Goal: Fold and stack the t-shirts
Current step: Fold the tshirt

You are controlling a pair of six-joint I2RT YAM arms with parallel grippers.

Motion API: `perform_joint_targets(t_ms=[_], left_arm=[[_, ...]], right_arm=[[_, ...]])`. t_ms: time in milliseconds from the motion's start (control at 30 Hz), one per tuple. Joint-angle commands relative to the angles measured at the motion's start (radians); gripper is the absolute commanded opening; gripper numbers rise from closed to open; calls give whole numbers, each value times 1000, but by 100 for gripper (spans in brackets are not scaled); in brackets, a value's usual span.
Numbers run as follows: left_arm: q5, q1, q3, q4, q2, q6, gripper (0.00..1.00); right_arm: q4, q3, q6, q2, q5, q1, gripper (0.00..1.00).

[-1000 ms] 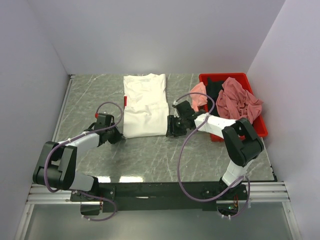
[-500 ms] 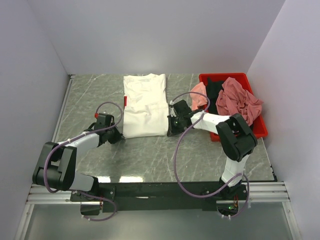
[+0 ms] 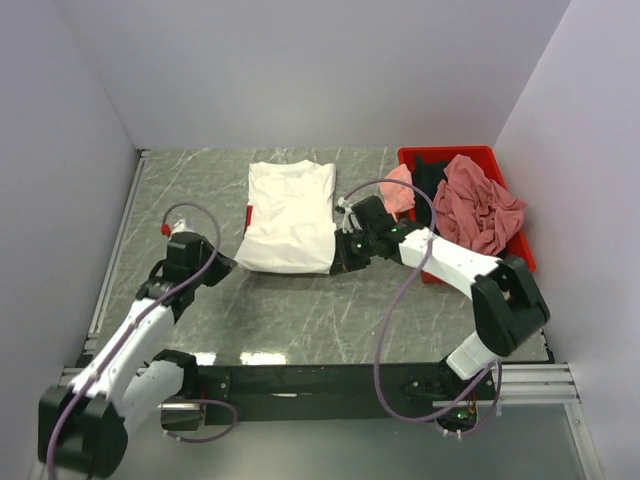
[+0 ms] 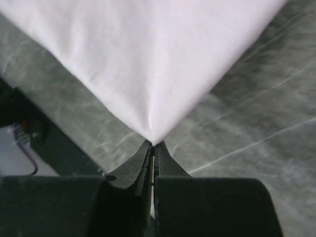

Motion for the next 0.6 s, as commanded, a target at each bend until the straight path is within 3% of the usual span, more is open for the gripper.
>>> perform_joint_targets(t_ms=[0, 267, 567], left_arm=[[-60, 1, 0, -112, -145, -46, 1], [-149, -1, 83, -301, -409, -68, 1], [-188, -1, 191, -367, -469, -59, 1]], right_arm=[[-145, 1, -44, -127, -103, 24, 0], [-305, 19, -86, -301, -319, 46, 0], [-283, -5, -24, -433, -469, 50, 0]])
